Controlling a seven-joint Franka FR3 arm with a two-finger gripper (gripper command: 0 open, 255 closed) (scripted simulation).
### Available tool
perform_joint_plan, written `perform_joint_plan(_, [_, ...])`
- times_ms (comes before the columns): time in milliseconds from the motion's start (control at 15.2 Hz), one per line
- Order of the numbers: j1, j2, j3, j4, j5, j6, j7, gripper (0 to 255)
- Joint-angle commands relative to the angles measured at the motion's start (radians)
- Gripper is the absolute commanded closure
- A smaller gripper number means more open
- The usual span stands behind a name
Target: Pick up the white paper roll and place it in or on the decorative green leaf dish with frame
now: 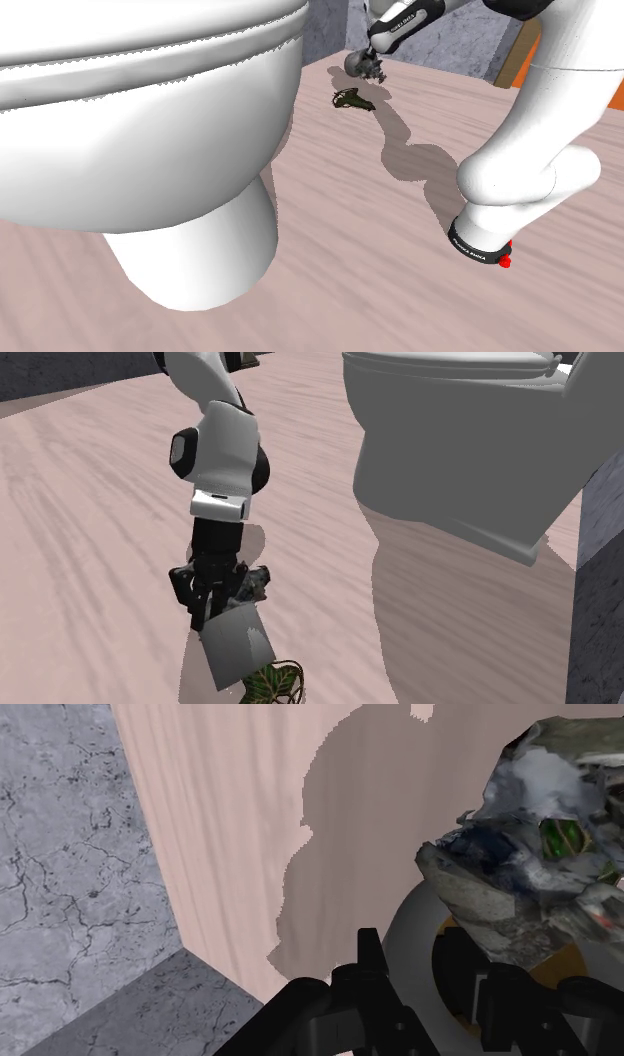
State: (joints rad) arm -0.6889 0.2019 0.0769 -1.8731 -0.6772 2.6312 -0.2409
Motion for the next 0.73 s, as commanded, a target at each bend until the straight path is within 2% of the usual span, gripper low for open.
perform_joint_plan(0, [0.003, 0.009, -0.007, -0.013, -0.024, 0.022, 0.026, 255])
perform_joint_plan(660, [0.025, 0.072, -0.048, -0.050, -0.143, 0.107, 0.153, 255])
